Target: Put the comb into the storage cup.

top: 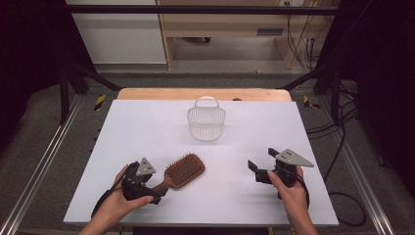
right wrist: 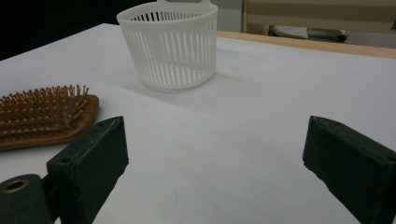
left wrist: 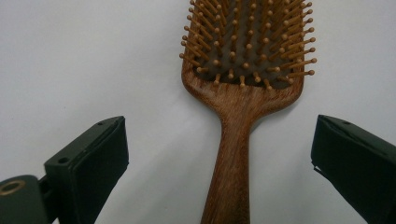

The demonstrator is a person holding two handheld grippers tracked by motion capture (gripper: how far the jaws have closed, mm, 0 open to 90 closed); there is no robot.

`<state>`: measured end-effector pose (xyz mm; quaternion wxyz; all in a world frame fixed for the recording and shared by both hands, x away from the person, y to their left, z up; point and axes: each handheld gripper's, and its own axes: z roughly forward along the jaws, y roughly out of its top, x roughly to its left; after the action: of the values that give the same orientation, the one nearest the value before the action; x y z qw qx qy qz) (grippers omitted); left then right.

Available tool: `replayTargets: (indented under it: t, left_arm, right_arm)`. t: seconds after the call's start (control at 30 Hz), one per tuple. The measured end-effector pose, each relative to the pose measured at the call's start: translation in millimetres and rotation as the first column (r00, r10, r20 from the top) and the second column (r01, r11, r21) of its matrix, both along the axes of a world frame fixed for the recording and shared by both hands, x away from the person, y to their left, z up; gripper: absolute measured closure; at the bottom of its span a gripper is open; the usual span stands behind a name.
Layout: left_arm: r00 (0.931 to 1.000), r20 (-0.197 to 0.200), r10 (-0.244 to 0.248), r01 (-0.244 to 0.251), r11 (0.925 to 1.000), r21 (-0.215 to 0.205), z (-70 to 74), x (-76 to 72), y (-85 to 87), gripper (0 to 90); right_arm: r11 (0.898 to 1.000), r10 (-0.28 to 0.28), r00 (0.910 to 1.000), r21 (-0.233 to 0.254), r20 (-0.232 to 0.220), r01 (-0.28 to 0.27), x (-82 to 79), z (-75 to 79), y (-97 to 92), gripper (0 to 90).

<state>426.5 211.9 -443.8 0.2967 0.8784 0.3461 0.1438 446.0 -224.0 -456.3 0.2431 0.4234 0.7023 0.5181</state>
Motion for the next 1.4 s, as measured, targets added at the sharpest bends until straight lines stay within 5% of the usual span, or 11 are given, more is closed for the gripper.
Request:
replayTargets:
  t: [0.43,1.03,1.4]
  left_arm:
    - [0.9990,-0.030,-0.033,0.033,0.9993,0.014,-2.7,1.8,-3.4,10.4]
    - [0.9870,-0.129,-0.096,0.108,0.9901,0.089,-5.8,10.3,-13.2,52.7]
    - [0.9813,-0.170,-0.091,0.112,0.9870,0.115,-5.4,16.9,-13.7,61.2]
  right_arm:
    - [1.000,0.004,1.0000,-0.003,-0.009,-0.004,0.9,-0.9,0.3,6.6]
    - [1.000,0.019,0.9997,-0.009,-0.018,-0.020,1.0,-1.7,2.2,6.7]
    - [1.000,0.023,0.9995,-0.007,-0.022,-0.023,0.9,-1.9,2.8,6.7]
